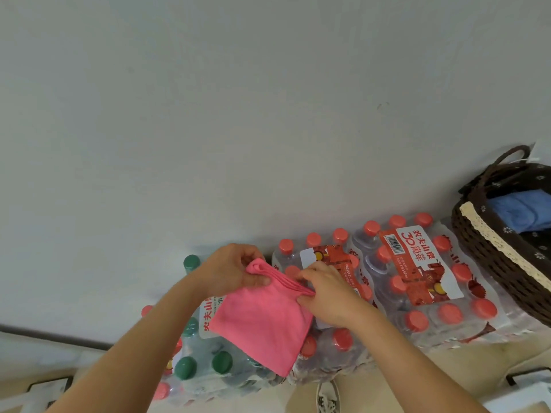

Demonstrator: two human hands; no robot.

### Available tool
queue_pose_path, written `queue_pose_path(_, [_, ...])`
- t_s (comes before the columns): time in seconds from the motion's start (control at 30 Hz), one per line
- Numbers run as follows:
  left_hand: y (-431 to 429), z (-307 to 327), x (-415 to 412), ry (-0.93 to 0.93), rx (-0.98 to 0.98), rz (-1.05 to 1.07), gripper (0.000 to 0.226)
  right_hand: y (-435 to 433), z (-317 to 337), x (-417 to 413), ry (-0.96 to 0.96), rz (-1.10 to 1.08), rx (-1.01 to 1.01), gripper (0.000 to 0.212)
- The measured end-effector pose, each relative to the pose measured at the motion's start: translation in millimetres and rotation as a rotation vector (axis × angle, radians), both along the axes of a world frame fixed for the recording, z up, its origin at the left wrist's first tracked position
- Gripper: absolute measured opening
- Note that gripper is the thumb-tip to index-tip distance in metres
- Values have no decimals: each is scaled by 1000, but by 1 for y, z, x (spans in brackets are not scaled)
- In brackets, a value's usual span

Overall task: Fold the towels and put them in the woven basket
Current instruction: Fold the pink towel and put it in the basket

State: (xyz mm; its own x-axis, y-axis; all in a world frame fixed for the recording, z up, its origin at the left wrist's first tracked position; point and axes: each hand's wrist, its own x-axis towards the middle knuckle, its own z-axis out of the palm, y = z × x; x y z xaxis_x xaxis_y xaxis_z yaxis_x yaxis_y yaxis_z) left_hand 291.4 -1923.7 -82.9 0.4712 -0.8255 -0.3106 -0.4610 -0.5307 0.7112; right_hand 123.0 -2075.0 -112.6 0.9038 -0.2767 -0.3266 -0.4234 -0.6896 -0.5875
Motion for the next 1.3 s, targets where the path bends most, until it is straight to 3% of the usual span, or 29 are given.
queue_pose_path(0.17, [6, 33, -17, 109, -164, 70, 24, -13, 39, -6, -37, 63, 214, 22])
queue_pose_path(0.27, [0, 58, -22, 56, -303, 159, 25, -35, 80, -8, -179, 55, 68, 21])
queue_pose_path(0.33, [-9, 75, -26, -78, -403, 199, 23, -51, 108, -10, -289, 47, -160, 22])
queue_pose_path(0.5, [-20, 70, -42, -697, -559, 27, 26, -64, 108, -34, -554, 126, -652, 29])
queue_pose_path(0.6, [-12, 18, -61, -759, -501, -152, 26, -60, 54, -60, -440, 226, -739, 38])
queue_pose_path(0.73, [4, -40, -98, -814, -348, -400, 25, -45, 4, -95, -346, 324, -680, 31])
queue_pose_path(0.9, [13, -48, -121, -833, -241, -350, 21, -34, 4, -107, -181, 281, -614, 26])
queue_pose_path(1.03, [3, -46, -131, -834, -263, -342, 27, -22, 13, -97, -221, 232, -619, 33])
queue_pose_path(1.17, [0, -62, -134, -740, -153, -329, 48, -13, 4, -91, -190, 198, -644, 43])
queue_pose_path(1.3, [7, -66, -137, -617, -184, -261, 41, -7, -7, -97, -75, 199, -686, 54])
